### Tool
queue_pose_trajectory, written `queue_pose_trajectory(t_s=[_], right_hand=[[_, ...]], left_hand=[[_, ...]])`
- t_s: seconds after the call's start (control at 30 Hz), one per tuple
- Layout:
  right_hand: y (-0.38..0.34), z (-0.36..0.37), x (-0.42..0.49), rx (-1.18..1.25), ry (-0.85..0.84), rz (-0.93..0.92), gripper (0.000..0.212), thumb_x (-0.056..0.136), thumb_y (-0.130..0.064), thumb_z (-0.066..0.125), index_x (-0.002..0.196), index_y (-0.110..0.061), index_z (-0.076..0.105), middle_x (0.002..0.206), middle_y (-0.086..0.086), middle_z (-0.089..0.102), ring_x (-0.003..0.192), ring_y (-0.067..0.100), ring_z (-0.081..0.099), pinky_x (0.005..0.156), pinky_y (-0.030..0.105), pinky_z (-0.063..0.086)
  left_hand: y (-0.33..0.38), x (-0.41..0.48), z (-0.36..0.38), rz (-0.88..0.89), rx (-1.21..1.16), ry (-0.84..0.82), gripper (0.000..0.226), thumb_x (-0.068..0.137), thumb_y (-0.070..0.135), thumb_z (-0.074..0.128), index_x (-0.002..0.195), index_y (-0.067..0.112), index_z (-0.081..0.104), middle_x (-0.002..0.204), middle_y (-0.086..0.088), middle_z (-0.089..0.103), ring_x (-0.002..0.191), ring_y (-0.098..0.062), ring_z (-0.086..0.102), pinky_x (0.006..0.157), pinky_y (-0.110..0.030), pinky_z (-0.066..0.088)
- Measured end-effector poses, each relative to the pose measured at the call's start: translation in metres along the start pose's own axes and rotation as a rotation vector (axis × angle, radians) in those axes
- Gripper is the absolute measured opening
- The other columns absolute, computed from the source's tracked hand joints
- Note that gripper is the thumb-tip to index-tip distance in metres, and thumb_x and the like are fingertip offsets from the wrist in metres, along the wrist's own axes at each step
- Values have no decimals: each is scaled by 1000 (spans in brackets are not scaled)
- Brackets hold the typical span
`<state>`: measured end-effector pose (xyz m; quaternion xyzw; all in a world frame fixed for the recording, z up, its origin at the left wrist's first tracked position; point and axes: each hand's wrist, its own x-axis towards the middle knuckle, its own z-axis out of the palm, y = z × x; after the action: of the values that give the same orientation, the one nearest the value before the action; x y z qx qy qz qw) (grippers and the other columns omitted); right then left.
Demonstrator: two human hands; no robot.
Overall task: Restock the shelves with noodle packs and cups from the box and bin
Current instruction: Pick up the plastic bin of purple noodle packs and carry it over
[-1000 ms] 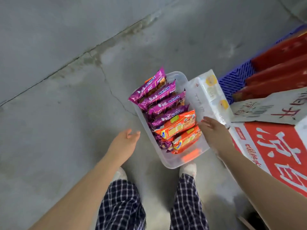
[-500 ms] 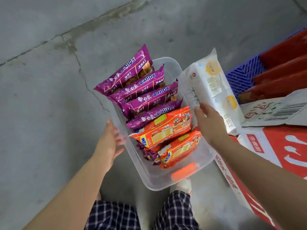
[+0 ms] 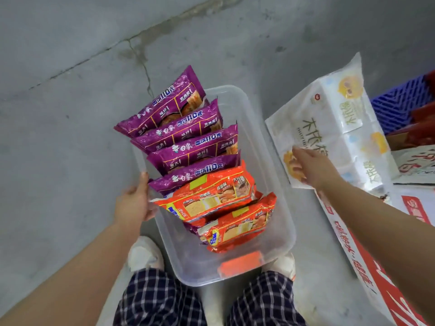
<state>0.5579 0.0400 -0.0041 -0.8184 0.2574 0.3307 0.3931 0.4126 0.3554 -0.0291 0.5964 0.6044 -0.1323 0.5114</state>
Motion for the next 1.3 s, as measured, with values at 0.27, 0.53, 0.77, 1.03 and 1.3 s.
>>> queue_pose_trajectory(t_s=[0.27,0.53,0.77,1.03,1.3], right_hand=[[-16,69,-10,88,-123,28,65,91,-57,55,119,1,62,101,7,64,93,23,60,93,45,52],[-33,71,-31,-164,-44,-9,74,90,-63,52,106,9,62,79,14,52,65,23,51,73,38,48],[-95,32,-97,32,-162,67,47,95,-51,53,94,-6,67,71,4,55,60,19,52,61,31,49],[-285,-13,-256,-43,-295,-72,50,92,-54,56,74,-7,57,64,8,50,47,20,50,55,31,51],[-456,-35,-464,-31,-182,-352,45,92,-53,58,77,-11,60,53,3,45,35,14,43,51,27,44]], left_hand=[[-14,1,-36,-79,-54,-177,58,91,68,44,100,17,69,87,-3,74,85,-20,66,76,-34,54],[0,-5,-53,-45,-7,-145,71,81,74,52,110,11,66,95,-18,67,92,-29,65,74,-35,54],[62,-52,-132,-58,-47,-199,58,88,64,54,101,8,66,89,-13,72,83,-27,69,82,-41,58],[181,-156,-279,-97,-283,-144,67,83,73,54,102,10,65,67,-3,58,58,-17,54,67,-32,49],[326,-293,-475,242,-276,-220,73,73,86,49,102,19,61,78,-7,51,50,-9,43,49,-20,36]])
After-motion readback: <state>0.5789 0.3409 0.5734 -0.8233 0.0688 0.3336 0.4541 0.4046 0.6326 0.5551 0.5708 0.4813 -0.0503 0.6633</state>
